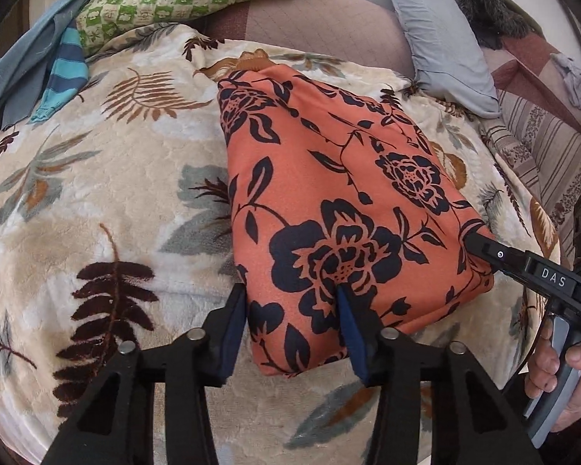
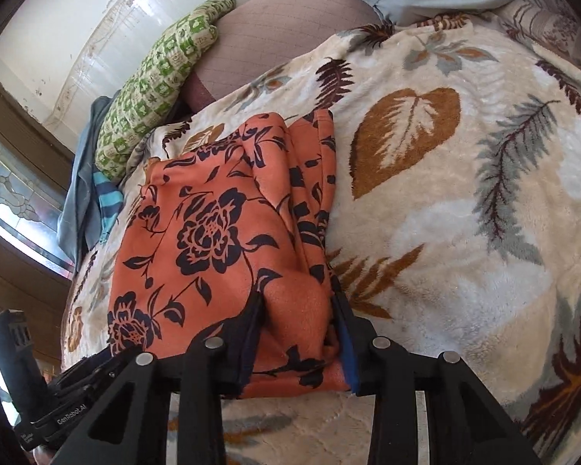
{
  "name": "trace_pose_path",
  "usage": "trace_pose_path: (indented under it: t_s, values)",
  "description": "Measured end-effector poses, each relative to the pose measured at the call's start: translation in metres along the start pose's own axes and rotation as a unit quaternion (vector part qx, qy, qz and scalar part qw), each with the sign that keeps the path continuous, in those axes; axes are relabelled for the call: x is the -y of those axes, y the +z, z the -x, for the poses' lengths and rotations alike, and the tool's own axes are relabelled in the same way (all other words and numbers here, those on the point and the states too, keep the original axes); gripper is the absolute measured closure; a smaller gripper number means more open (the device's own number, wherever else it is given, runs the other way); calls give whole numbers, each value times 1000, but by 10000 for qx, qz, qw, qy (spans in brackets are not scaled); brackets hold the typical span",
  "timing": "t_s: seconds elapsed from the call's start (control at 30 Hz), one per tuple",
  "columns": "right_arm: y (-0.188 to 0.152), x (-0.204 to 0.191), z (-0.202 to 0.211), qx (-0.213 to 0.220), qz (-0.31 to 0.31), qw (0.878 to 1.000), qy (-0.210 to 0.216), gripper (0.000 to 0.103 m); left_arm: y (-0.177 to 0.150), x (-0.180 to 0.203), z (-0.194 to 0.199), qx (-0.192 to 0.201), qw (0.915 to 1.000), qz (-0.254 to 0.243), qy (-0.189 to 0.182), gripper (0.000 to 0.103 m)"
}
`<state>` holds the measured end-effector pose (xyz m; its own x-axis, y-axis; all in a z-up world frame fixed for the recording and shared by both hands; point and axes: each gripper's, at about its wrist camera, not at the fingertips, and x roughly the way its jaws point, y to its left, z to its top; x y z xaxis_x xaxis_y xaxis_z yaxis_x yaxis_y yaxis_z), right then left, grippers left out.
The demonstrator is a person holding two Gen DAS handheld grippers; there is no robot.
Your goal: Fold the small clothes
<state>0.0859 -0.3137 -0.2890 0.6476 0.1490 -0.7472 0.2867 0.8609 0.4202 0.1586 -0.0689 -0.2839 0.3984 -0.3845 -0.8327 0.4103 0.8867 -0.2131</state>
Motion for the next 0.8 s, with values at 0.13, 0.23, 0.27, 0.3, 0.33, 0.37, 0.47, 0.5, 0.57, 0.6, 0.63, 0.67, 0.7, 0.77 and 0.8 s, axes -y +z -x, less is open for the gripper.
trace_pose_path:
  t_s: [0.13,0.23,0.27,0.3,0.33,0.37,0.47,0.5,0.57,0.6,0.63,0.67,0.7,0.77,0.8]
  values:
    - [-13,-25,17,227,642,9976,-118,86,1,-4,5,41,10000,-12,-83,60]
    - [-21,-29,22,82,601,9981,122,87,2,-13,10,105,9998,72,-137,61]
    - [-25,-29,22,-13,568,9981,219,87,3,-16,13,168,9998,79,-114,61]
    - [-30,-29,20,-145,534,9980,317,88,2,-19,15,229,9997,66,-65,61]
    - [-36,-28,16,-317,512,9976,327,93,2,-21,16,265,9996,36,-4,61]
    - [-43,-26,9,-488,496,9974,207,94,2,-22,15,261,9997,9,35,59]
    - [-45,-11,-2,-689,172,9975,-6,94,-2,-22,13,279,9996,-30,25,59]
    - [-41,-10,4,-559,111,9983,149,94,-3,-19,13,326,9993,-140,84,59]
    - [-33,-18,25,-156,390,9985,353,94,-5,-13,11,402,9979,-435,246,58]
    - [-30,-24,35,2,523,9977,439,94,-6,-12,9,426,9973,-526,290,58]
    - [-26,-29,42,117,601,9967,538,94,-6,-12,7,432,9972,-530,289,56]
    - [-22,-33,47,194,645,9957,633,94,-6,-14,6,432,9977,-468,247,54]
    - [-18,-37,49,240,676,9952,665,94,-5,-18,5,423,9983,-366,185,52]
    - [-8,-42,45,234,673,9961,522,94,-4,-27,2,374,9992,-102,79,40]
    - [-3,-43,39,199,606,9968,477,94,-3,-32,0,338,9994,57,42,36]
